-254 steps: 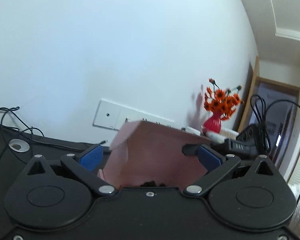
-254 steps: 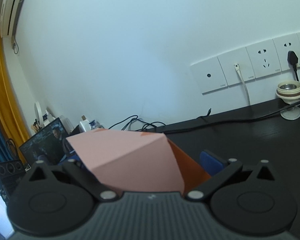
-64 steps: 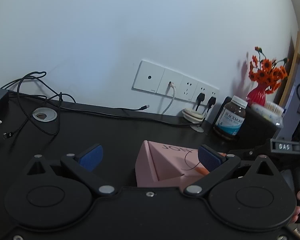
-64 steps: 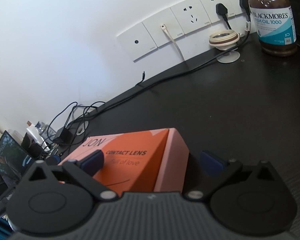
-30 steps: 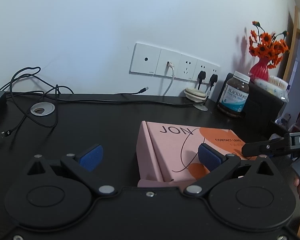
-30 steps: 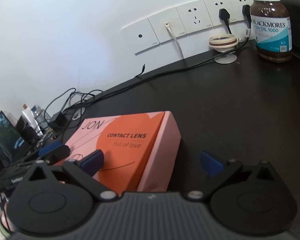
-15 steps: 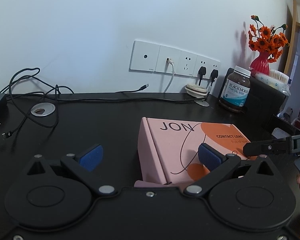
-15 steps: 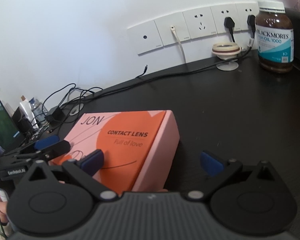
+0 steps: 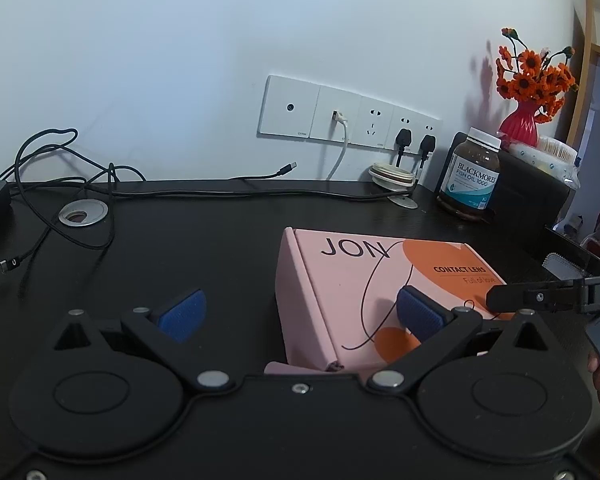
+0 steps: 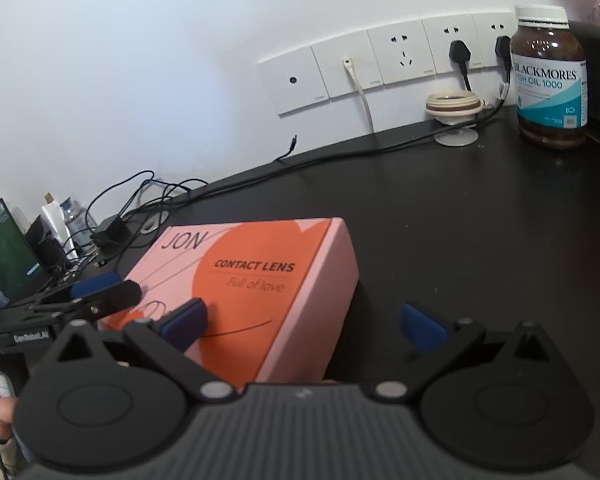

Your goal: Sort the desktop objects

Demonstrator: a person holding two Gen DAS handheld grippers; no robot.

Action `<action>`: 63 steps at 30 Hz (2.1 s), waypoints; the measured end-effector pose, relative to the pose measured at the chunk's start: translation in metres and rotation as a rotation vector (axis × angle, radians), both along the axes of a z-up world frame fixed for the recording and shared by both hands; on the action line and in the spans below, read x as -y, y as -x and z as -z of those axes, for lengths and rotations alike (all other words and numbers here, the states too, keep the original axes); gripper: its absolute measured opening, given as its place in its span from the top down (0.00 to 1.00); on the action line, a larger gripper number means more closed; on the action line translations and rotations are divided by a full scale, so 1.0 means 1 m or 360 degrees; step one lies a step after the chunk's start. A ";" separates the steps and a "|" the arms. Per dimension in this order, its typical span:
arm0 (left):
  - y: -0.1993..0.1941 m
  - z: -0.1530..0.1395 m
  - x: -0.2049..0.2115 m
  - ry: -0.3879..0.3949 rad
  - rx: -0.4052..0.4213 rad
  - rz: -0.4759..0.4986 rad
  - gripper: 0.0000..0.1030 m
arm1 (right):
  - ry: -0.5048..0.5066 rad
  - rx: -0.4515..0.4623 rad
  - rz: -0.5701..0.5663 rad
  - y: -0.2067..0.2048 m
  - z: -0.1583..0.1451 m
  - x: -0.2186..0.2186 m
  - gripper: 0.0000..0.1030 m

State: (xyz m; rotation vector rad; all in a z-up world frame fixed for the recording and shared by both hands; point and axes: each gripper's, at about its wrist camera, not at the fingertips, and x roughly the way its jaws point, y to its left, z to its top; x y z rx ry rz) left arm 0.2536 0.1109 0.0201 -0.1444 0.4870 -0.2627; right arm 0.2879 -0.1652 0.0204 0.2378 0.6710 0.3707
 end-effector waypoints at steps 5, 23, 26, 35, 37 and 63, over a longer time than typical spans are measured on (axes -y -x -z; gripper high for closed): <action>0.001 -0.002 0.000 -0.0025 0.0005 0.0022 0.00 | -0.0007 0.0008 0.0000 0.001 0.001 0.001 0.01; 0.009 0.006 0.012 -0.0084 -0.0072 0.0450 0.00 | 0.0066 0.0103 -0.0083 0.001 -0.002 -0.002 0.01; 0.010 0.007 0.012 -0.0099 -0.0062 0.0461 0.00 | 0.0056 0.0101 -0.0087 0.001 -0.001 0.000 0.01; 0.010 0.010 0.008 -0.0090 -0.0094 0.0508 0.00 | 0.0080 0.0114 -0.0103 0.001 -0.002 -0.001 0.01; 0.009 0.011 0.008 -0.0087 -0.0099 0.0521 0.00 | 0.0069 0.0109 -0.0105 0.000 -0.001 0.000 0.01; 0.000 0.014 0.005 0.0010 -0.0170 0.0500 0.00 | 0.0084 0.0270 -0.0349 0.038 -0.012 0.022 0.01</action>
